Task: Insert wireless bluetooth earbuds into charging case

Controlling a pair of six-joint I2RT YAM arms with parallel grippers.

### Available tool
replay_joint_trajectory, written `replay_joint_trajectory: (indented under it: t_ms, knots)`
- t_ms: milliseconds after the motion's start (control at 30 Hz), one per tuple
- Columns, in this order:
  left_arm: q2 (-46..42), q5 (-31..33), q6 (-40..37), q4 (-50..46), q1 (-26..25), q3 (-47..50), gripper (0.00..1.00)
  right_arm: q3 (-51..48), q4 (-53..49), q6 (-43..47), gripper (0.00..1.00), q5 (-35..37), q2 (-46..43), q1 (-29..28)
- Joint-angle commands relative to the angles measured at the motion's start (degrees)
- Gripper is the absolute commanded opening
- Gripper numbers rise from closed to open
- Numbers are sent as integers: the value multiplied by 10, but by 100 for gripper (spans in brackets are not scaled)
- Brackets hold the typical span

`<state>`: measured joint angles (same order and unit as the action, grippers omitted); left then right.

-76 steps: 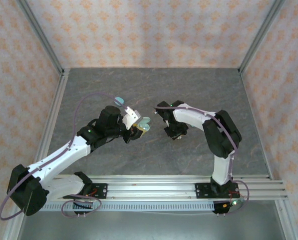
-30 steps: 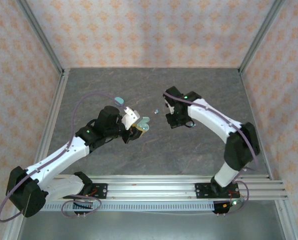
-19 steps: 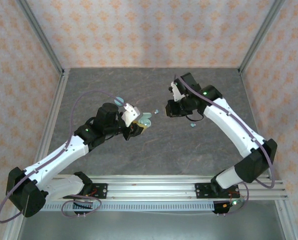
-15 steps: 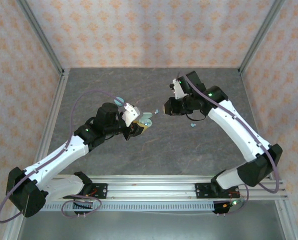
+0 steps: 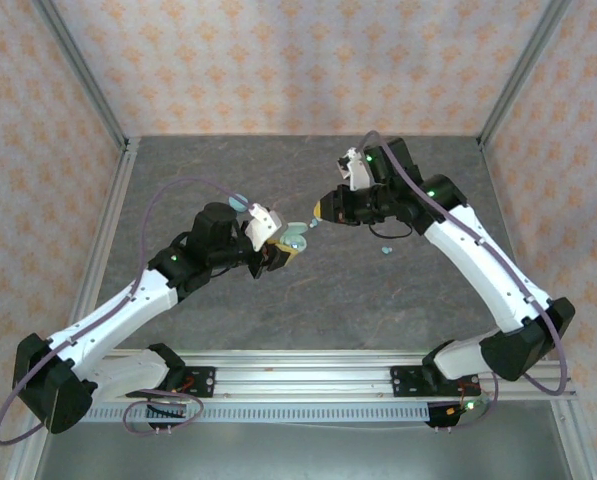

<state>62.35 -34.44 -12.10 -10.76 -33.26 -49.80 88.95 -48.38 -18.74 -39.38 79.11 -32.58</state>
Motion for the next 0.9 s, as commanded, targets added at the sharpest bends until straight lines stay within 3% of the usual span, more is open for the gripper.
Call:
replay_joint_trajectory:
  t_ms: [0,367,867]
  knots:
    - [-19,-31,-12,24,4,-31,21,22,19,-5,13,-22,-28,-5]
    - [-3,-94,-8,14,3,-79,21,50,-29,67,14,-12,-45,-51]
    - [5,-120,23,56,3,-85,21,24,-40,95,13,-15,-53,-54]
